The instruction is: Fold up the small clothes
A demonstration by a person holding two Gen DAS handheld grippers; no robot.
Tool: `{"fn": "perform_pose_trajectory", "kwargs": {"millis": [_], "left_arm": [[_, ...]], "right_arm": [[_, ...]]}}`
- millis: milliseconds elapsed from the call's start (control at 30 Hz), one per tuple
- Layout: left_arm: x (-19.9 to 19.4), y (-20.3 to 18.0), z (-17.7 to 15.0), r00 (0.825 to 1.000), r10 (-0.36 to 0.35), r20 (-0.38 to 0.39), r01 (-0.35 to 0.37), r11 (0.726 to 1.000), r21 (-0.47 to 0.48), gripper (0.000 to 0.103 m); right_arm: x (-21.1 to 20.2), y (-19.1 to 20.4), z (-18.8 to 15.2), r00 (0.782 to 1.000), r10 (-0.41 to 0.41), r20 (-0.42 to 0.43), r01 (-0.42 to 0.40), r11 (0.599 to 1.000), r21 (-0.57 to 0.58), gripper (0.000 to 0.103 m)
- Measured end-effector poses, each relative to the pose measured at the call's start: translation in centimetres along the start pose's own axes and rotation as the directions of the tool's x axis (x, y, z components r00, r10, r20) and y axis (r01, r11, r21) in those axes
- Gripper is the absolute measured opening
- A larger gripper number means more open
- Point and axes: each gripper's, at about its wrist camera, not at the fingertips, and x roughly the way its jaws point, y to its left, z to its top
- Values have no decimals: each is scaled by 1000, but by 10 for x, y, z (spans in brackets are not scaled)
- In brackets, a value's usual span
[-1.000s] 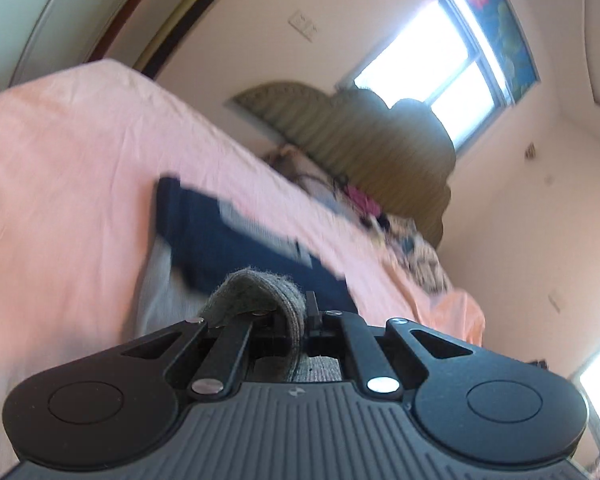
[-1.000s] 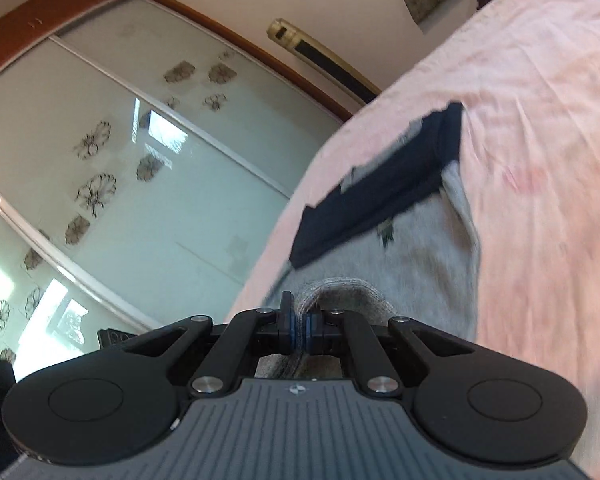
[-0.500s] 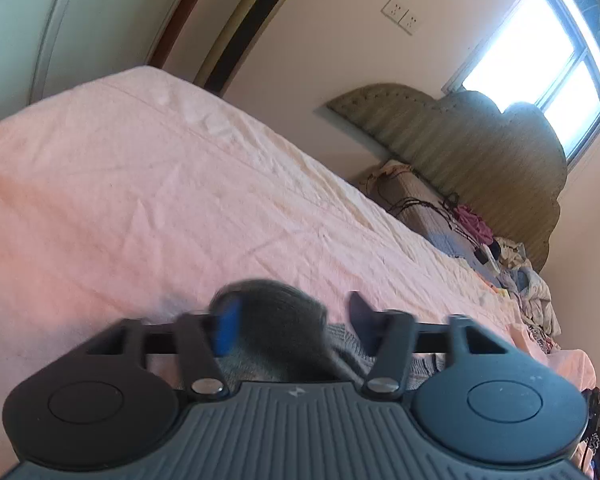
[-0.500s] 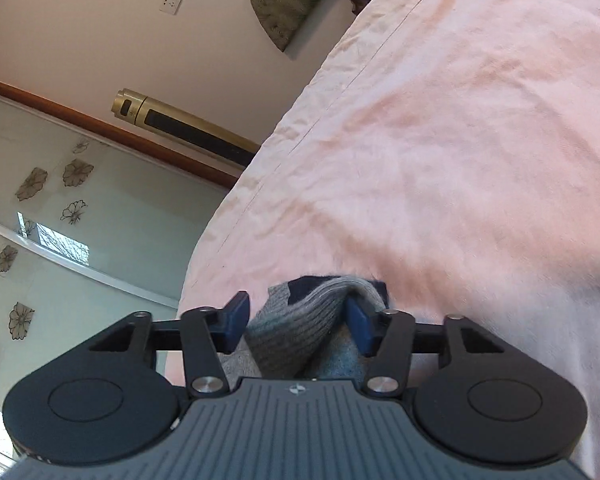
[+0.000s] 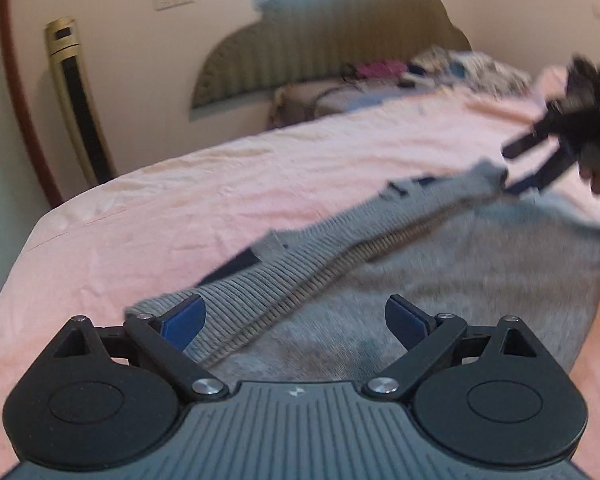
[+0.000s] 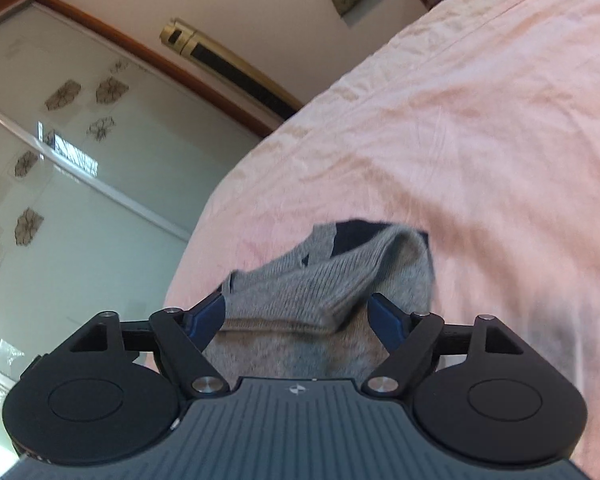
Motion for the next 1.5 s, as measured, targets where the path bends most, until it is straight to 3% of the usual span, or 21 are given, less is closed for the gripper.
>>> {"fn": "perform_pose_trajectory", "kwargs": {"millis": [67,133,200,233,333,400,500,633,800,867,933,1000,1033,1067,1167,1233,1300,1333,1400,1433,1500], "left_arm": [[18,-11,1,998,57,-18,-55,996,64,97],[31,-5,10,989,140,35,-141,990,29,98],[38,15,24,958,274,88,-263,957,-119,98],[36,27,30,946,310,97,-286,937,-201,98],[4,42,34,924,331,193,-251,904,-346,98],[-13,40,27,928,298,224,-223,925,-307,98],[-17,26,13,942,284,178,-257,953,-160,98],[12,9,-2,946,316,69,-320,946,61,98],[36,4,-3,954,298,11,-297,946,133,98],[52,4,2,935,355,0,-350,921,170,99],[64,11,9,887,461,35,-460,872,168,99],[65,26,20,827,559,66,-562,825,61,98],[58,34,25,812,578,75,-579,815,-22,98],[49,42,27,811,581,77,-574,813,-97,98],[16,61,19,835,550,28,-528,814,-240,98],[-10,64,1,840,542,-19,-518,794,-319,98],[-46,64,-27,869,492,-48,-459,766,-450,98],[-66,63,-44,886,460,-57,-415,730,-543,98],[-103,55,-86,942,333,-37,-256,645,-720,98],[-116,49,-105,962,271,-19,-182,590,-787,98],[-136,34,-140,980,197,8,-87,470,-878,98]], "right_arm": [[9,4,0,1000,-4,-14,4,1000,-14,89],[14,4,8,999,33,15,-33,999,12,89],[15,-5,22,989,95,117,-106,990,91,90],[14,-9,27,980,104,167,-125,985,121,92],[5,-25,32,957,63,284,-137,959,249,95],[-4,-24,25,956,77,282,-144,963,226,95],[-18,-20,11,966,40,254,-84,983,164,98],[-26,-19,-5,974,-11,228,-13,995,103,99],[-18,-11,-2,975,-79,206,74,997,31,99],[-13,-11,1,977,-72,202,68,997,29,99],[-7,-9,2,979,-66,195,62,998,23,99],[-1,-7,2,980,-64,187,62,998,15,99],[1,-5,0,981,-66,183,65,998,11,99],[1,-4,-2,982,-66,179,66,998,8,99],[-7,0,-10,985,-57,161,58,998,0,99],[-22,2,-22,985,-53,165,54,999,-4,99],[-43,2,-38,982,-58,177,60,998,-4,99],[-56,1,-48,980,-60,187,62,998,-5,99],[-83,-2,-71,976,-64,208,63,998,8,99],[-97,-5,-84,974,-61,216,57,998,24,99],[-117,-12,-109,971,-79,225,64,995,71,101]]}}
